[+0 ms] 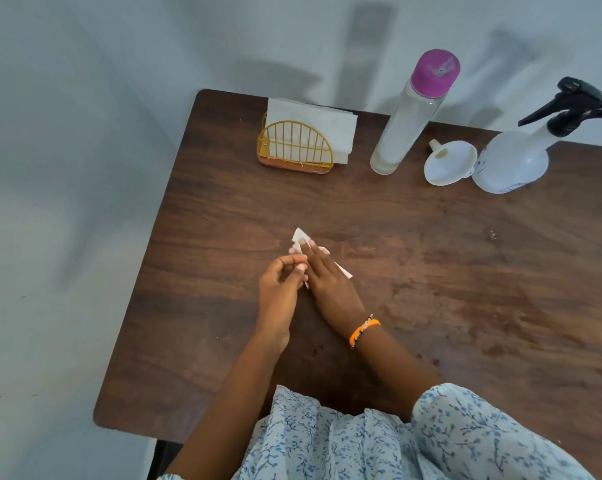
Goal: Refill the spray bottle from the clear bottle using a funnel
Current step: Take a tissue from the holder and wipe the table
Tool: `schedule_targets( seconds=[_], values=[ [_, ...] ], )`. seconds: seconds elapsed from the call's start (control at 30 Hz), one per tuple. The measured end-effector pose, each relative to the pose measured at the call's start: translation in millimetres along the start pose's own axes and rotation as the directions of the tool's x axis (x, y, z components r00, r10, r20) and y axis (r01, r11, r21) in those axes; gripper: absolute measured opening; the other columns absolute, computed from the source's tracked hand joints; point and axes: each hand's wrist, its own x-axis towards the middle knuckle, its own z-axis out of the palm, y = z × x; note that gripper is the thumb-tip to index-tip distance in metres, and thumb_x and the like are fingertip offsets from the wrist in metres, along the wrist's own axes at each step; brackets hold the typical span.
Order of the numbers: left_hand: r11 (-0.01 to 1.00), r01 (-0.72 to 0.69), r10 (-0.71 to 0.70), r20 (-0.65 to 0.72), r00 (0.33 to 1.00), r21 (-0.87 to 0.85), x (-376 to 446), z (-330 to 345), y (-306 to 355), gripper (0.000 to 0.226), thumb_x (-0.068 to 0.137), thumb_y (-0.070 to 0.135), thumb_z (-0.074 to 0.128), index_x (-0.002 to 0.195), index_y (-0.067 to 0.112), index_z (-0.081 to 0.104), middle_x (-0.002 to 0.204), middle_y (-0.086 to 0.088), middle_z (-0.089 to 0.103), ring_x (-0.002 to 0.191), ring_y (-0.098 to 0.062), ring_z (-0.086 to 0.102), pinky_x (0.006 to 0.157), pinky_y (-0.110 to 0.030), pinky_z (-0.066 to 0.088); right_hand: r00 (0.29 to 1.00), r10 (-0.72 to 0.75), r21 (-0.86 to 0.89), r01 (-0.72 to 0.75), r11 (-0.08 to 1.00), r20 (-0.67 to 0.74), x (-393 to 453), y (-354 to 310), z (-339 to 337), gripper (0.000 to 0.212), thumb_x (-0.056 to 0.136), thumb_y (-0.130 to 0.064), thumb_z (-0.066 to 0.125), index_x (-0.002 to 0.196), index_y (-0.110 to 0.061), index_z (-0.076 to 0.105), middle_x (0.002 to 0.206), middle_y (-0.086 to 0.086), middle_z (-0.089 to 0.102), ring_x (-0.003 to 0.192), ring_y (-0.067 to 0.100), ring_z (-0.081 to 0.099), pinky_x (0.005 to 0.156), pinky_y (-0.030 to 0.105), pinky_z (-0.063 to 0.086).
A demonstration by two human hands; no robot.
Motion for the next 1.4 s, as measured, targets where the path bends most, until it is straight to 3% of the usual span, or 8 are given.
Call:
schedule_targets(
  seconds=[0.17, 0.33, 0.53, 0.63, 0.9, 1.13, 1.27, 1.4],
  values=[
    [1.0, -0.006, 0.006, 0.0, 1.0, -0.002, 0.5, -13.7, 9.9, 0.02, 0.092, 0.006, 0.054, 0.091, 0.023, 0.066, 0.091, 0.002, 0.063, 0.083, -0.007, 0.06, 0.077, -0.017, 0.05, 0.978, 0.183, -0.047, -0.189, 0.981, -0.101, -6.1, 22.8, -34.4, 0.06, 0.081, 0.006, 0.041, 0.139, -0.011, 0.043, 0.147, 0.01, 0.038, 0.133, 0.029, 0.04, 0.09, 0.041, 0.049],
    [1.0, -0.023, 0.023, -0.011, 1.0, 0.001, -8.0, -15.0, 6.5, 0.02, 0.092, 0.006, 0.054, 0.091, 0.023, 0.066, 0.092, 0.003, 0.064, 0.082, -0.007, 0.06, 0.074, -0.015, 0.05, 0.849, 0.496, 0.109, -0.484, 0.868, -0.181, -12.4, 5.9, -25.8, 0.066, 0.086, 0.012, 0.026, 0.148, -0.007, 0.014, 0.157, 0.013, 0.008, 0.145, 0.028, 0.008, 0.117, 0.043, 0.018],
    [0.998, -0.061, 0.058, -0.081, 0.995, -0.032, -6.9, -10.4, 5.8, 0.023, 0.091, 0.001, 0.053, 0.086, 0.019, 0.066, 0.085, 0.002, 0.065, 0.077, -0.004, 0.059, 0.07, -0.013, 0.049, 0.998, 0.059, 0.047, -0.059, 0.997, 0.005, -3.7, -19.1, -1.9, 0.05, 0.086, -0.004, 0.038, 0.135, 0.002, 0.043, 0.142, 0.021, 0.041, 0.131, 0.036, 0.039, 0.105, 0.046, 0.034],
    [0.996, -0.08, 0.075, -0.11, 0.991, -0.043, -14.8, -8.4, 6.8, 0.024, 0.091, 0.002, 0.053, 0.085, 0.021, 0.066, 0.087, 0.003, 0.064, 0.075, -0.003, 0.058, 0.069, -0.011, 0.048, 0.994, -0.09, -0.098, 0.095, 0.991, 0.059, 14.6, -0.7, -17.2, 0.05, 0.09, -0.007, 0.033, 0.139, -0.002, 0.037, 0.148, 0.017, 0.034, 0.136, 0.033, 0.034, 0.112, 0.036, 0.019],
    [0.996, -0.068, 0.057, -0.164, 0.985, -0.059, -36.8, -8.5, -3.2, 0.023, 0.092, 0.003, 0.053, 0.087, 0.021, 0.066, 0.089, 0.002, 0.06, 0.077, -0.003, 0.057, 0.075, -0.017, 0.049, 0.865, 0.475, 0.11, -0.462, 0.88, -0.165, -11.6, 26.1, -37.8, 0.067, 0.088, 0.013, 0.027, 0.149, -0.008, 0.009, 0.157, 0.011, 0.003, 0.145, 0.025, 0.002, 0.116, 0.029, -0.001],
    [0.993, -0.077, 0.051, -0.259, 0.965, -0.094, -40.3, -2.5, -14.5, 0.024, 0.092, 0.002, 0.052, 0.086, 0.021, 0.064, 0.085, 0.002, 0.06, 0.075, -0.005, 0.056, 0.074, -0.016, 0.048, 0.994, 0.107, 0.062, -0.107, 0.992, 0.001, 3.0, 5.0, -2.4, 0.061, 0.089, 0.008, 0.032, 0.147, -0.006, 0.019, 0.156, 0.013, 0.01, 0.145, 0.029, 0.007, 0.117, 0.032, 0.0],
    [0.989, -0.1, 0.071, -0.248, 0.966, -0.107, -46.7, 9.6, -16.5, 0.02, 0.091, 0.001, 0.052, 0.087, 0.016, 0.064, 0.082, 0.002, 0.061, 0.071, -0.004, 0.056, 0.07, -0.013, 0.049, 0.979, -0.199, 0.01, 0.198, 0.98, 0.044, -17.7, 2.2, 5.2, 0.047, 0.082, -0.003, 0.037, 0.126, -0.001, 0.055, 0.134, 0.017, 0.053, 0.123, 0.033, 0.051, 0.103, 0.044, 0.039],
    [0.994, -0.084, 0.07, -0.175, 0.982, -0.072, -47.5, 21.7, -25.4, 0.021, 0.092, 0.003, 0.053, 0.086, 0.019, 0.065, 0.081, 0.002, 0.06, 0.072, -0.004, 0.056, 0.073, -0.015, 0.049, 0.984, -0.18, -0.171, 0.175, 0.97, -0.013, -44.0, 44.5, -1.7, 0.054, 0.076, -0.001, 0.039, 0.126, -0.011, 0.057, 0.129, 0.008, 0.059, 0.113, 0.029, 0.06, 0.101, 0.042, 0.041]
  ],
)
